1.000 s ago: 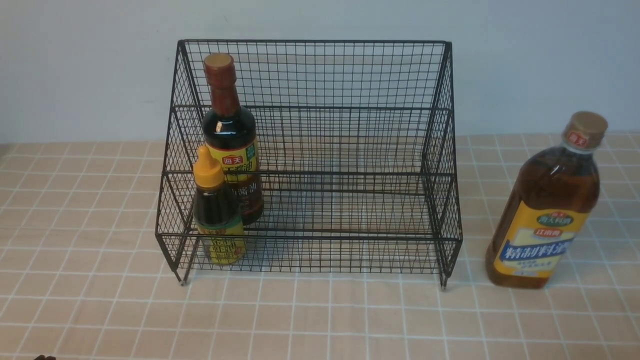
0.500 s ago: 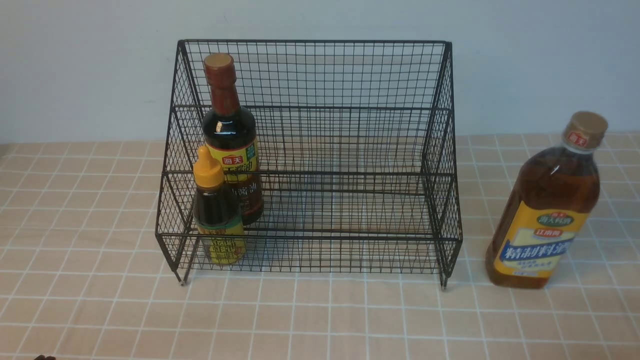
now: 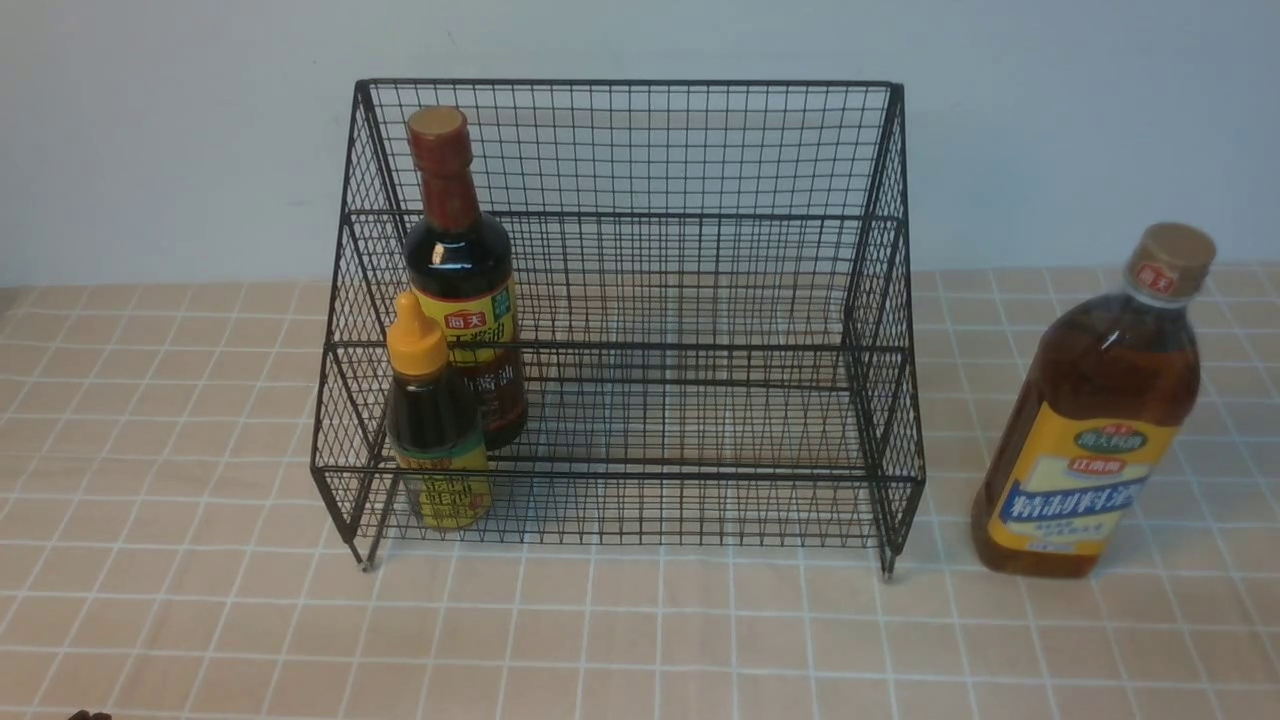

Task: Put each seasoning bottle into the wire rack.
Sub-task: Use the right arm to grab the condiment bottle closest to it

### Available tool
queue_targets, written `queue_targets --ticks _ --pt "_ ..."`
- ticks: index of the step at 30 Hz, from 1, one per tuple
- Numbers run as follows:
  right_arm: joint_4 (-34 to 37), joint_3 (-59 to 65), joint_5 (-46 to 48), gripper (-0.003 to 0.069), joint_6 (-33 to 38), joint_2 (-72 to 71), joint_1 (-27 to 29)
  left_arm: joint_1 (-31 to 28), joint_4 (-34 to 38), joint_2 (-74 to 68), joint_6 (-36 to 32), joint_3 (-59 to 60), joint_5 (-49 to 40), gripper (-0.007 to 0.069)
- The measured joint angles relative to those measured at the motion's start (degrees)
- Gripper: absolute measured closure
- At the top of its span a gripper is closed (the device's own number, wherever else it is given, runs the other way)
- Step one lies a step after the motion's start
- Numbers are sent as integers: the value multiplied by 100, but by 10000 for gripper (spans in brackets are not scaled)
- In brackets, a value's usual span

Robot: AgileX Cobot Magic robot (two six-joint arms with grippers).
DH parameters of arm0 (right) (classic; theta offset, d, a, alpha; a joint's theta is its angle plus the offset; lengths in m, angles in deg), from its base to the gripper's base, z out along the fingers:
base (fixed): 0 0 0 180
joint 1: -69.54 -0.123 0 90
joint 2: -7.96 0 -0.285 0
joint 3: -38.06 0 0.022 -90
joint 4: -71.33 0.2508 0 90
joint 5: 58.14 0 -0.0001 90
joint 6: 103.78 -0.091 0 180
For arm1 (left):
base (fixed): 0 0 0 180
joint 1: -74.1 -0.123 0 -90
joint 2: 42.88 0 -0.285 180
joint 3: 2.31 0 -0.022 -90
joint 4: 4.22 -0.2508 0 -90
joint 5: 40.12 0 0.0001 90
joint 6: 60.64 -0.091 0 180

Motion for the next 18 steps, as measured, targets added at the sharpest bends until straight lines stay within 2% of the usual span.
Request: queue_targets --ticks 5,9,12,18 --pt "216 0 -283 673 115 0 0 0 0 0 0 0 0 631" --pt "342 -96 -910 673 172 0 0 0 0 0 5 0 0 631" --pt "103 -398 -924 673 353 7 0 0 0 0 5 0 0 631" --pt "-1222 -1878 -481 667 688 1333 0 0 0 0 5 0 0 631"
